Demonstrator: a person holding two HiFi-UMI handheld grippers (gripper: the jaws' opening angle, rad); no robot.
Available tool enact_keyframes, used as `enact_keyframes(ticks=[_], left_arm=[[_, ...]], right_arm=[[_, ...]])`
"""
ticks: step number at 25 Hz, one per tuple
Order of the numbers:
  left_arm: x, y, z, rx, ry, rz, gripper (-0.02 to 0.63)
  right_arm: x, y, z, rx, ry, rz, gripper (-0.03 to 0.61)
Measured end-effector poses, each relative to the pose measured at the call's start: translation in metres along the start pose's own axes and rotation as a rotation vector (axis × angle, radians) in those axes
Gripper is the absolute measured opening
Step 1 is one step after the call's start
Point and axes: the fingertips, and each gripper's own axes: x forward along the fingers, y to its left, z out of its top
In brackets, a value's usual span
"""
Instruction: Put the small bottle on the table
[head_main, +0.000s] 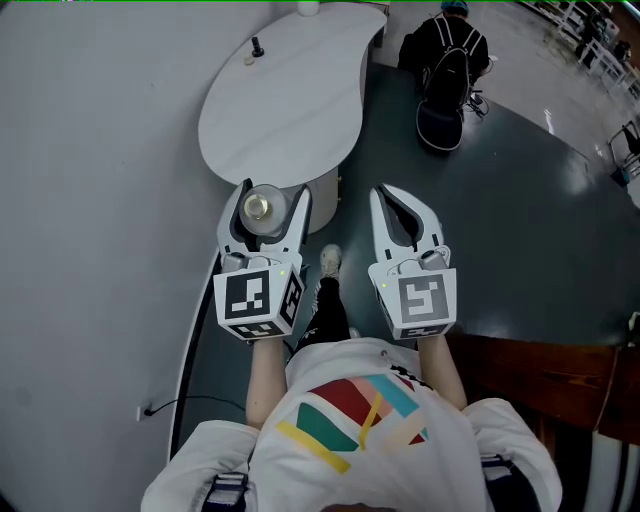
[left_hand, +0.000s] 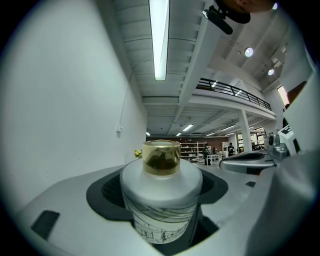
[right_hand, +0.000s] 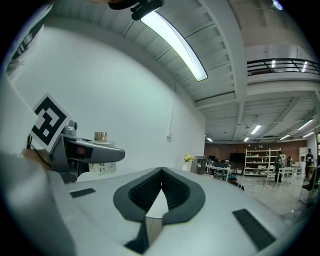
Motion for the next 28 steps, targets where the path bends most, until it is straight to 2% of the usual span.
enact_keyframes(ticks=[9, 14, 19, 28], left_arm=[[0.046, 0.021, -0.015, -0.02, 0.039, 0.017, 0.353], [0.089, 0.045, -0.023, -0.027, 0.048, 0.02, 0.353], [0.14, 0.073, -0.028, -0.038, 0.065, 0.038, 0.353], [0.225, 0.122, -0.009, -0.05, 0.061, 0.045, 0.353]], right_arm=[[0.043, -0.014, -0.016, 0.0, 0.037, 0.003, 0.012], [0.092, -0.026, -0.025, 0.015, 0.047, 0.002, 0.012], [0.153, -0.026, -0.025, -0.002, 0.057, 0.049, 0.011], [0.259, -0.03, -0.009, -0.016, 0.062, 0.137, 0.011]])
